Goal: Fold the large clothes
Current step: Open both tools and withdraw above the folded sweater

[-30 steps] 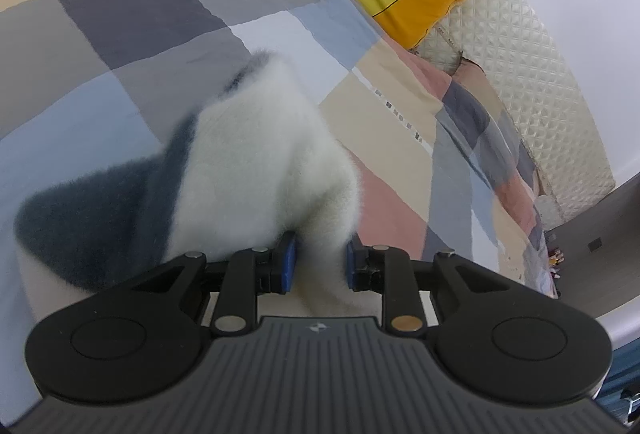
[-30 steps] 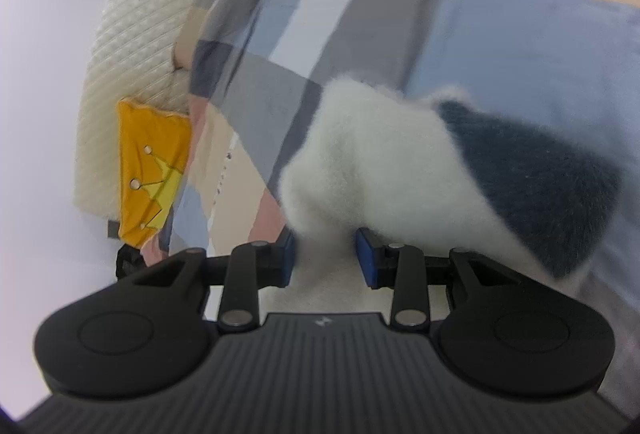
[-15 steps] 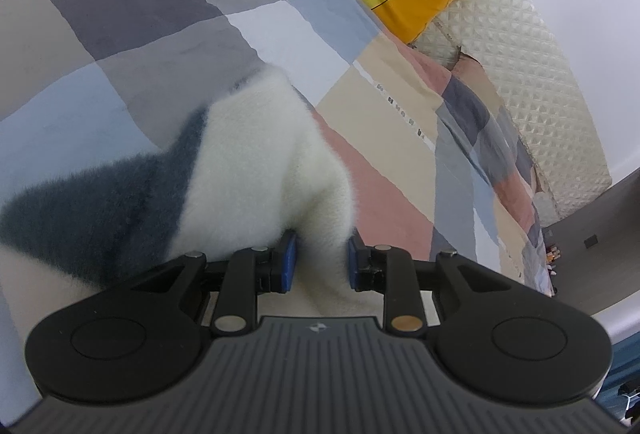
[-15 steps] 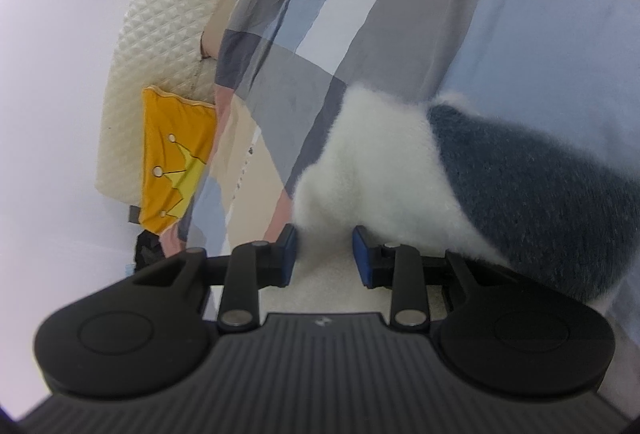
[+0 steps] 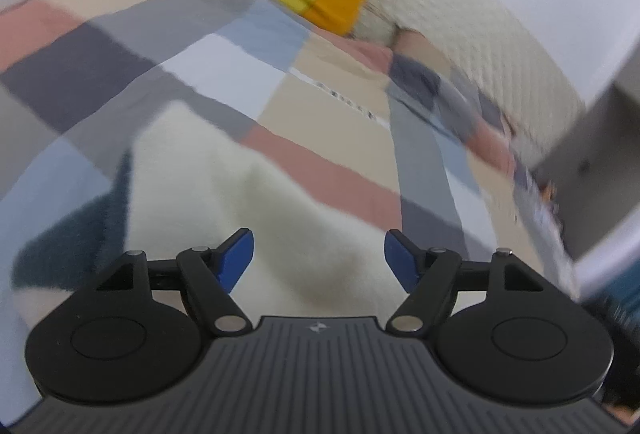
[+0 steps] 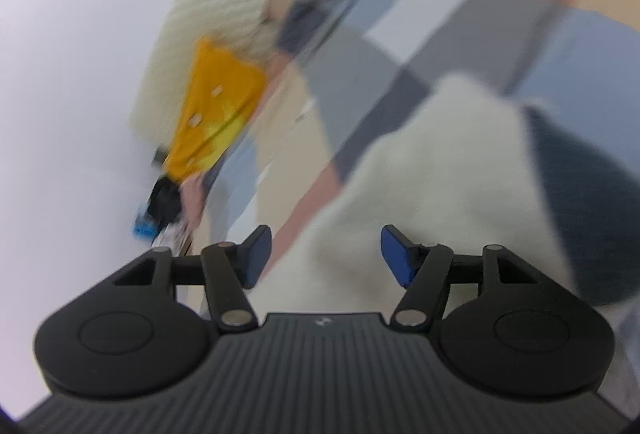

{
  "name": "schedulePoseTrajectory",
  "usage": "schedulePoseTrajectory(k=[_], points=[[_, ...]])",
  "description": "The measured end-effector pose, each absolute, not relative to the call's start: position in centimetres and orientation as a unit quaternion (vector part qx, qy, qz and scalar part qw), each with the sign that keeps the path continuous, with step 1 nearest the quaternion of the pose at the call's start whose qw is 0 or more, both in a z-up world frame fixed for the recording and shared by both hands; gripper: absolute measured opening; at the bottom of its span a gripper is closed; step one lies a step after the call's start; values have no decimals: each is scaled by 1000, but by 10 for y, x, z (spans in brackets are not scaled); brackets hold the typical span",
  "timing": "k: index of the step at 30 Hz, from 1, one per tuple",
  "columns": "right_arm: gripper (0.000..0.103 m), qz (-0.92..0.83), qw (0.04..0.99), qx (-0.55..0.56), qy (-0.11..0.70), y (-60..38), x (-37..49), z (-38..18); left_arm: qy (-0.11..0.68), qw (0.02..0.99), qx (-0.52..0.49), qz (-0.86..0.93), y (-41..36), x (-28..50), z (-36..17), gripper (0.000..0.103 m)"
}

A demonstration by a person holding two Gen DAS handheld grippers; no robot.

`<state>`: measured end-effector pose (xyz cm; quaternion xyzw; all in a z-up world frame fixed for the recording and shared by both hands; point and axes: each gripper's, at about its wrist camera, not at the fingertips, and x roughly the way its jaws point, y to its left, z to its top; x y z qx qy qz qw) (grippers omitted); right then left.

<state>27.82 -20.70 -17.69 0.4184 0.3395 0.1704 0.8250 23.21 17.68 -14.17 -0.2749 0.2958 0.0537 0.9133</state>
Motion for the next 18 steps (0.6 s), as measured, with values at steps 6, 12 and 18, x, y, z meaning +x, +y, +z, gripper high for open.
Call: schedulePoseTrajectory(k=[6, 12, 18], points=[[71, 225, 876, 272, 329, -169, 276, -152, 310, 928, -202, 29, 149, 245, -143, 77], [68, 231, 908, 92, 336, -142, 282, -146, 318, 936, -145, 48, 137, 264, -156, 77], [68, 196, 926, 8, 324, -138, 283, -156, 318, 937, -135, 58, 142, 277, -163, 80]])
